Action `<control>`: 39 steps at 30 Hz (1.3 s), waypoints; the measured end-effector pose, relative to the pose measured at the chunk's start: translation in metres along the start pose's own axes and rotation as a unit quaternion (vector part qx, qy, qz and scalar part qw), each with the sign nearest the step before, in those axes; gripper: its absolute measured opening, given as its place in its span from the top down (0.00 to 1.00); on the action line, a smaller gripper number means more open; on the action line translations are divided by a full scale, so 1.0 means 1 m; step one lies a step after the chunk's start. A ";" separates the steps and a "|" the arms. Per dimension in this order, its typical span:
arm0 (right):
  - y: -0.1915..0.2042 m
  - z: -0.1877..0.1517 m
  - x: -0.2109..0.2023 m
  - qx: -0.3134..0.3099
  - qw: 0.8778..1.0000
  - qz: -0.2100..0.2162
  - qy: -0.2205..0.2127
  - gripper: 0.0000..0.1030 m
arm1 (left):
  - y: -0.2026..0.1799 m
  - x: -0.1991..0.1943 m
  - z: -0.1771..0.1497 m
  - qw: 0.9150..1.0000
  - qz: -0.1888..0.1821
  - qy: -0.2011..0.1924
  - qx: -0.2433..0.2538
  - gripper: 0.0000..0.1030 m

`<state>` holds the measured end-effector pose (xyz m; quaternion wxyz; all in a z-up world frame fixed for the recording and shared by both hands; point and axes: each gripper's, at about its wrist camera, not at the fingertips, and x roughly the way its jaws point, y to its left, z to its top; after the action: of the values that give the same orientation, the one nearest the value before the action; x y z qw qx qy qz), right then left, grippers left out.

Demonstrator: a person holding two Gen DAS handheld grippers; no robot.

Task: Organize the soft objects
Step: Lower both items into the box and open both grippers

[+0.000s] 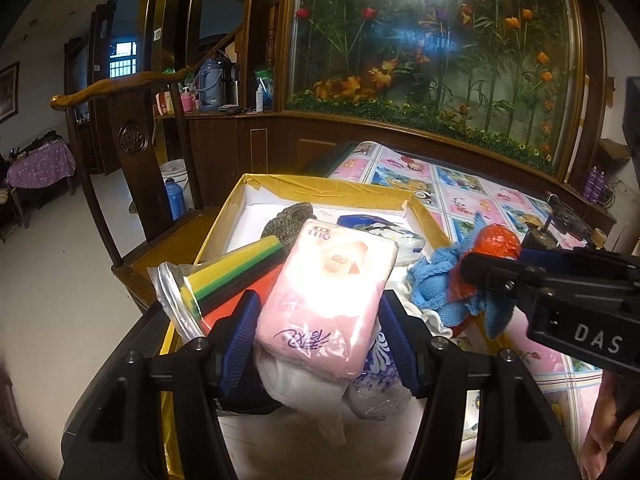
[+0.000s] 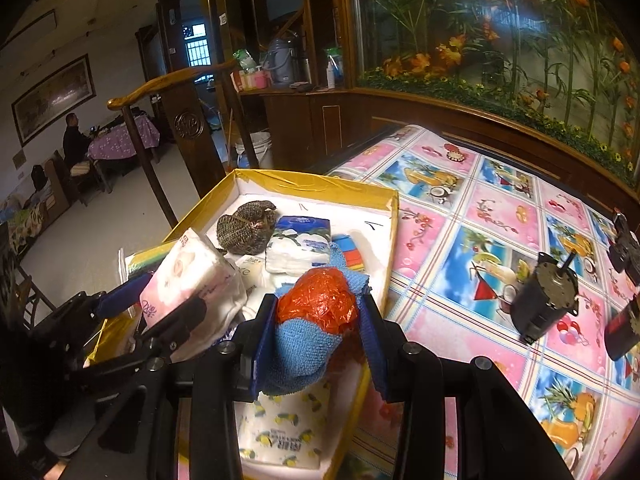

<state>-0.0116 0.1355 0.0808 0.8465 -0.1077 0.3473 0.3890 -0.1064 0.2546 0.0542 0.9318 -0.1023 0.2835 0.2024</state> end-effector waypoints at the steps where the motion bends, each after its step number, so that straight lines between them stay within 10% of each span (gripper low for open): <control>1: 0.001 0.002 0.004 -0.001 1.000 -0.001 0.001 0.57 | 0.001 0.001 0.000 1.000 -0.002 0.001 -0.002 0.41; 19: 0.002 0.034 0.076 0.020 0.998 0.019 0.054 0.57 | 0.002 0.011 0.000 1.000 0.004 0.027 0.006 0.41; 28: -0.010 0.034 0.051 0.046 0.998 0.035 0.026 0.32 | 0.000 0.006 -0.002 0.999 -0.015 0.029 0.002 0.31; 39: -0.023 0.024 0.003 0.057 0.997 0.041 -0.015 0.29 | -0.017 -0.018 0.001 1.000 -0.014 0.009 0.012 0.12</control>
<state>0.0192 0.1325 0.0943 0.8396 -0.0393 0.3606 0.4043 -0.1118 0.2339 0.0667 0.9330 -0.0965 0.2932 0.1850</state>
